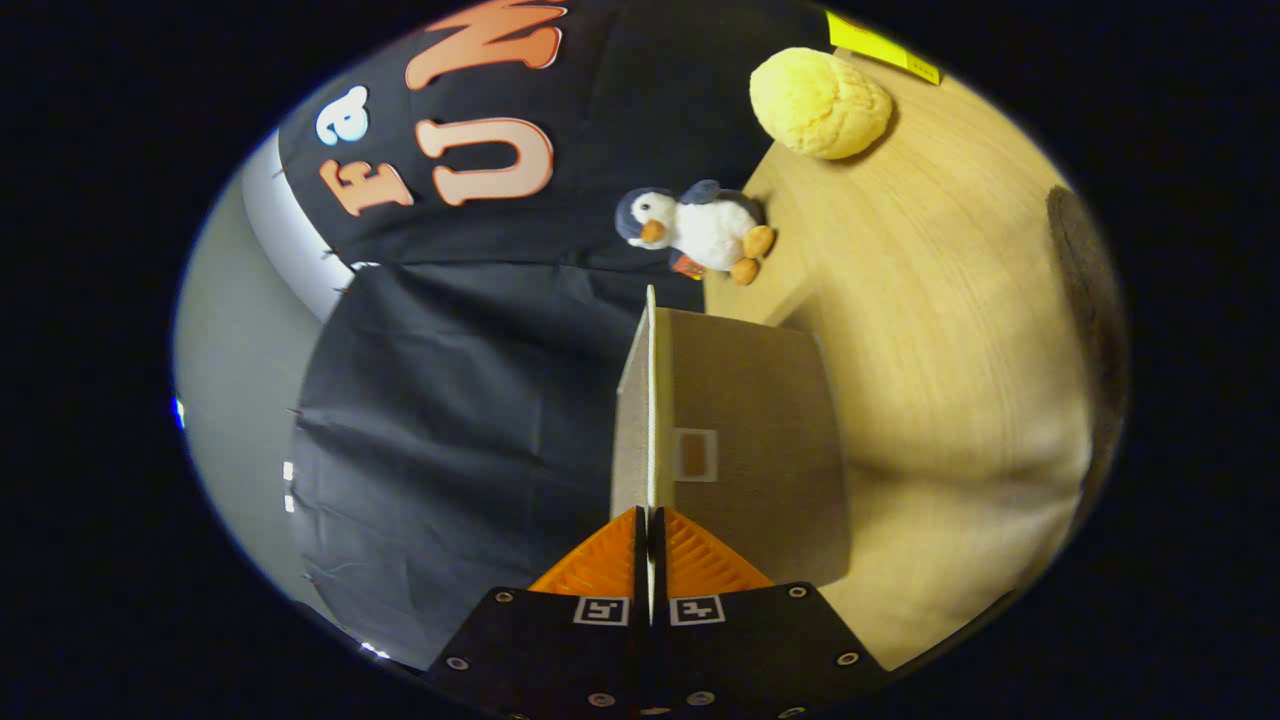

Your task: Open the storage box then place both shoes into the box .Put the left shoe in first, then the right shoe, with the right side of both shoes facing outward in a uniform manner.

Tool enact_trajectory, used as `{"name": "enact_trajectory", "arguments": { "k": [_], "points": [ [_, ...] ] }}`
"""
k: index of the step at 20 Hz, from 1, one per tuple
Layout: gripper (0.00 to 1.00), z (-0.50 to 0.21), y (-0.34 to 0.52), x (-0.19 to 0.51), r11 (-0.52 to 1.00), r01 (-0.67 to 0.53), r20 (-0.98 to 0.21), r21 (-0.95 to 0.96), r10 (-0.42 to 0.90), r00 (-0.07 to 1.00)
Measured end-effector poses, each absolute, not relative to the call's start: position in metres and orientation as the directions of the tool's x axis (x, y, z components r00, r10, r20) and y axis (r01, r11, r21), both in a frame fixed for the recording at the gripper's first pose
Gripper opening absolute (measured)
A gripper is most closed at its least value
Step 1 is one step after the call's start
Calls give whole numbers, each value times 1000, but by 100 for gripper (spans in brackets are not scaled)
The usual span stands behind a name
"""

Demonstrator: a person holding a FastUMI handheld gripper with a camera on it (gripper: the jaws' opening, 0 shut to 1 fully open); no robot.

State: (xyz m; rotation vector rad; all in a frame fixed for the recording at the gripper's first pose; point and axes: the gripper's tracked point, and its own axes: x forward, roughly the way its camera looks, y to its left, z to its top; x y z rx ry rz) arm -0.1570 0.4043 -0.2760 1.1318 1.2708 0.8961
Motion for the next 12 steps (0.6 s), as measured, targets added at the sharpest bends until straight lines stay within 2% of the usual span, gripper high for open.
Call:
{"name": "enact_trajectory", "arguments": {
  "k": [4, 6, 7, 9, 12],
  "points": [
    [4, -280, 410, -160, 247, 133, -260, 960, 961, 94],
    [14, -280, 418, -164, 225, 143, -238, 964, 968, 83],
    [22, -277, 423, -166, 198, 148, -210, 969, 975, 77],
    [30, -264, 428, -167, 109, 156, -124, 982, 988, 87],
    [30, -248, 428, -164, 11, 181, -33, 983, 992, 120]
  ]
}}
